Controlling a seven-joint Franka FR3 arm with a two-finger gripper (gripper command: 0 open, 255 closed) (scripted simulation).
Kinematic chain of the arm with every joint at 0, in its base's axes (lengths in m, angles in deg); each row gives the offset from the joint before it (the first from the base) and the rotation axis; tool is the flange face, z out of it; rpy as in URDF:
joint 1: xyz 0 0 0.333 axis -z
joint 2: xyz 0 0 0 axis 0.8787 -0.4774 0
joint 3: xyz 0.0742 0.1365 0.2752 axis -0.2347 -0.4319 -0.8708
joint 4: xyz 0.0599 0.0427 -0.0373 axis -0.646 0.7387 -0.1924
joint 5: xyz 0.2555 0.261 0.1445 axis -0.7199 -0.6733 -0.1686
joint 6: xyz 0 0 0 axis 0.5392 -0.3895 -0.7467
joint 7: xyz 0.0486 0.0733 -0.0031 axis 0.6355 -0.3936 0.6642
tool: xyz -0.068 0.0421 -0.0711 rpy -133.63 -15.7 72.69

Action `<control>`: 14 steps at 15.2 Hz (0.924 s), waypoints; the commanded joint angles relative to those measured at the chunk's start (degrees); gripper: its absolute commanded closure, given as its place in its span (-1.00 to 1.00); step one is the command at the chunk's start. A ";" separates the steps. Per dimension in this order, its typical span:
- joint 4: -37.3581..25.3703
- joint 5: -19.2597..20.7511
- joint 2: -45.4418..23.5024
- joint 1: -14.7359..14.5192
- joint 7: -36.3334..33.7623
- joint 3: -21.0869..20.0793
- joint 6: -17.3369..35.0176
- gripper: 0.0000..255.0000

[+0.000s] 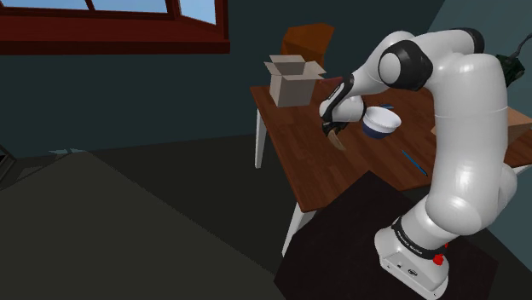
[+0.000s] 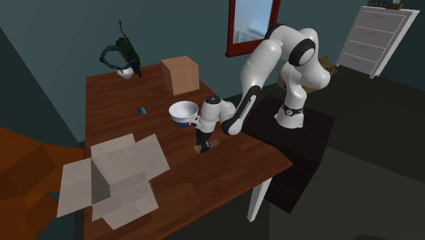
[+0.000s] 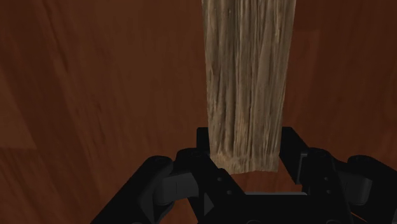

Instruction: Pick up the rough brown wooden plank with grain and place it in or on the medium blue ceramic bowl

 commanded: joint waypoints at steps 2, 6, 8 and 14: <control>-0.04 -0.05 -0.26 0.01 -0.08 -0.03 0.06 1.00; 0.89 1.07 2.49 -1.51 -0.73 1.83 -1.92 1.00; 1.29 1.70 3.84 -2.29 -1.10 2.78 -2.95 1.00; 2.18 3.90 7.81 -4.62 -2.39 5.66 -6.16 1.00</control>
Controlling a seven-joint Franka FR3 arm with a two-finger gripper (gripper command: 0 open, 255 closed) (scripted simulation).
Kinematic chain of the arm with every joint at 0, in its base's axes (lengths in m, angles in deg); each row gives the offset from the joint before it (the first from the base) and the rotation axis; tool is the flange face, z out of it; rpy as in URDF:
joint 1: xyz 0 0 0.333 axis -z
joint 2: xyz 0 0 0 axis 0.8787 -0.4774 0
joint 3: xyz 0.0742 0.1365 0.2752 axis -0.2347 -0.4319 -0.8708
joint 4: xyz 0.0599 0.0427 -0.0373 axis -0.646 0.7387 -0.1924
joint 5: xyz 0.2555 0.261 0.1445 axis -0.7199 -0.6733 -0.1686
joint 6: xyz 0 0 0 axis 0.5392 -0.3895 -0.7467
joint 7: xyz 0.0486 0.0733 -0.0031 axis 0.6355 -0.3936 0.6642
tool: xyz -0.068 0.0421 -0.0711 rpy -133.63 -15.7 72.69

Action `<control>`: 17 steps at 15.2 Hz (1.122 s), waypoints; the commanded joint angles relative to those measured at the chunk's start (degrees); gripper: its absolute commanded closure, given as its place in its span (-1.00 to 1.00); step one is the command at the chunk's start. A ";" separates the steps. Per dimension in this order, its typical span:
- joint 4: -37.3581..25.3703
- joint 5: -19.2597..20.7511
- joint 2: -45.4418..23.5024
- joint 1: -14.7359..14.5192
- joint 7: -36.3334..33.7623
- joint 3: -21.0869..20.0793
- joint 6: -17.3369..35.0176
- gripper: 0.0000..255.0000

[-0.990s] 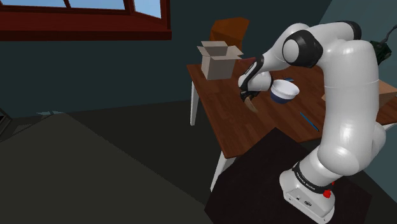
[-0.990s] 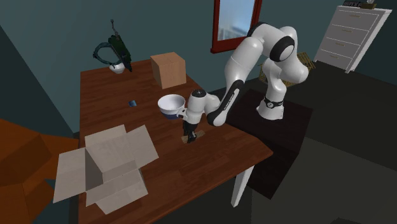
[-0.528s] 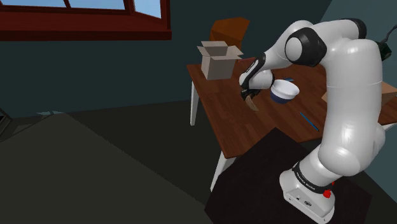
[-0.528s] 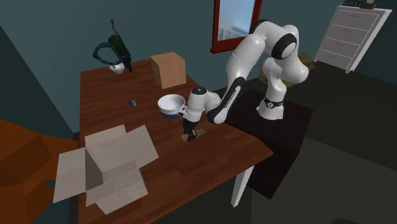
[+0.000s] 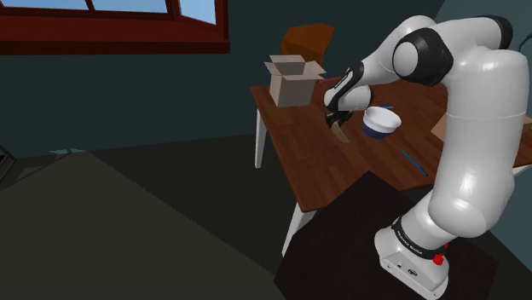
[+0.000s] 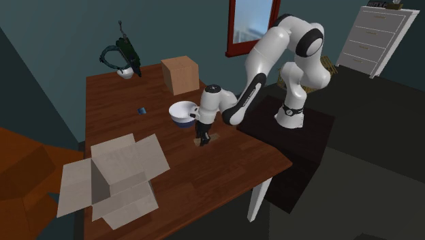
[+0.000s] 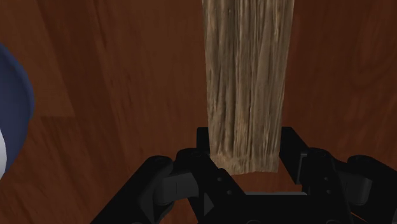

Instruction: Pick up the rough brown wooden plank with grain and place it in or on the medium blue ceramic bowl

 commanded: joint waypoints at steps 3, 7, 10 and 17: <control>0.42 1.63 2.54 -1.64 -1.08 1.88 -2.18 1.00; 0.61 3.43 5.08 -3.10 -2.13 3.70 -4.48 1.00; 0.62 4.86 6.95 -4.14 -2.96 5.00 -6.26 1.00; 0.16 8.32 11.19 -6.28 -4.95 7.64 -10.60 1.00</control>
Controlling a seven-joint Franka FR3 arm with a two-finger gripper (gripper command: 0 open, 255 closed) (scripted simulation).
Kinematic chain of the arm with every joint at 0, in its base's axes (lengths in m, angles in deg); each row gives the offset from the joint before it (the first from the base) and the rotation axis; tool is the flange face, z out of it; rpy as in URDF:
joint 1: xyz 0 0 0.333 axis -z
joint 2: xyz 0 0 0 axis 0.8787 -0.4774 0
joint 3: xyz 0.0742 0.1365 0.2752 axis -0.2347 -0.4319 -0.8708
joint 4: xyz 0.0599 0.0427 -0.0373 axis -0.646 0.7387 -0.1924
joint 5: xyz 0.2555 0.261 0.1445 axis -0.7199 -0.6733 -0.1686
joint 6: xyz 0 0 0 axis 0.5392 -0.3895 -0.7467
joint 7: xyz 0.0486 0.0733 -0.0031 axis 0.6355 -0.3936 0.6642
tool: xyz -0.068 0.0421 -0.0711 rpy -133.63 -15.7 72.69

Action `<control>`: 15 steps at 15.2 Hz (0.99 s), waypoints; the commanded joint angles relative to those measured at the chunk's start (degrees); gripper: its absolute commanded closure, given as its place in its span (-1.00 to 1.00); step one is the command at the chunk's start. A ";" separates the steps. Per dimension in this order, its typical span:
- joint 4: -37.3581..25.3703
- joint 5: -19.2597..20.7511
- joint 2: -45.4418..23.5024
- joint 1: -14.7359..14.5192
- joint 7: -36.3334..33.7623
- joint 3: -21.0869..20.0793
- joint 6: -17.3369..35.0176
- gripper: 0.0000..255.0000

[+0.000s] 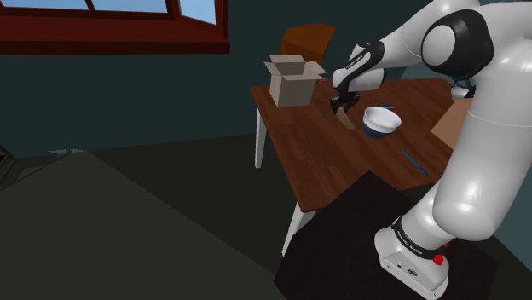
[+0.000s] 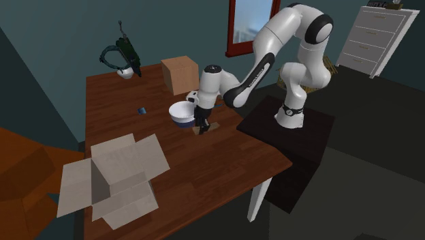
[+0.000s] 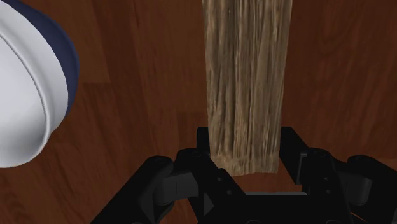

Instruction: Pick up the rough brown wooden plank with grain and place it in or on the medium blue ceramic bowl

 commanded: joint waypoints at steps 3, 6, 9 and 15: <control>-0.21 2.04 2.49 -1.07 -1.07 1.34 -2.45 1.00; -0.73 3.49 4.19 -1.76 -1.88 2.14 -4.43 1.00; -2.00 1.99 3.45 0.76 1.69 2.25 -4.86 1.00; -7.26 -3.40 -0.43 9.14 12.47 1.61 -6.32 1.00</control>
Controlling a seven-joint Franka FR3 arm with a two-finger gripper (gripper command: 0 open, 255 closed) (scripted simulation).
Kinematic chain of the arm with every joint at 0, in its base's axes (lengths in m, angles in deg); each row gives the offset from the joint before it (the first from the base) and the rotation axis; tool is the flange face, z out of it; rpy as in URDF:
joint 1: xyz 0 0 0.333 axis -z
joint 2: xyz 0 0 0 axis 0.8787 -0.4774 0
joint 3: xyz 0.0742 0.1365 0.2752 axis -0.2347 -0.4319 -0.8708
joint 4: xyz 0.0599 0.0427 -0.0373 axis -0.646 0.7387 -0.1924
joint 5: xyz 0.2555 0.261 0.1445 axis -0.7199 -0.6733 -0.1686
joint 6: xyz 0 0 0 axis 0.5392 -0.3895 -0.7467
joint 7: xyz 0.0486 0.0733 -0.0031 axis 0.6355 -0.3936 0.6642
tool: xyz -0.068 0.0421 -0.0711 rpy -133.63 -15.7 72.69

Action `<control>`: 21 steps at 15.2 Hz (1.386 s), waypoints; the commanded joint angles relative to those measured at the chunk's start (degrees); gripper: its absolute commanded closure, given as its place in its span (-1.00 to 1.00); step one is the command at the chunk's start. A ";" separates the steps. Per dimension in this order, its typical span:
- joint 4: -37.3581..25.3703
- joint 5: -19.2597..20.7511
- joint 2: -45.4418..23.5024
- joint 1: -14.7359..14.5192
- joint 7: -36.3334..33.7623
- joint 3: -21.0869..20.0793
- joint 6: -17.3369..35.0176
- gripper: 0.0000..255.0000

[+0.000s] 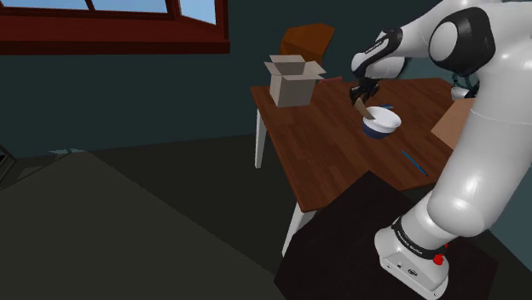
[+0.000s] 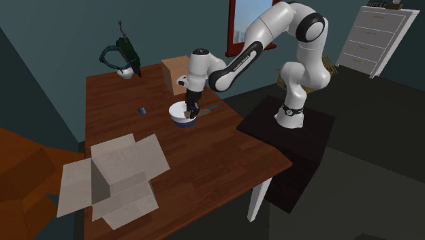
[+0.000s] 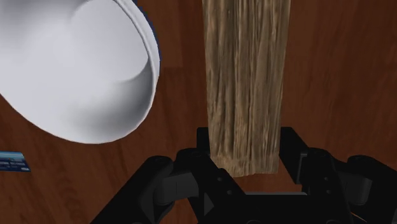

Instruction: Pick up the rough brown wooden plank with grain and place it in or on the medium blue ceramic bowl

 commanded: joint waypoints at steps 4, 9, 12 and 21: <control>-6.10 -4.59 -4.33 7.49 8.50 -1.14 -2.07 1.00; -13.92 -8.45 -9.37 15.26 15.67 -2.55 -5.23 1.00; -19.62 -10.45 -12.86 19.99 19.31 -3.44 -7.63 1.00; -20.21 -13.13 -17.20 22.49 21.57 -5.46 -4.09 1.00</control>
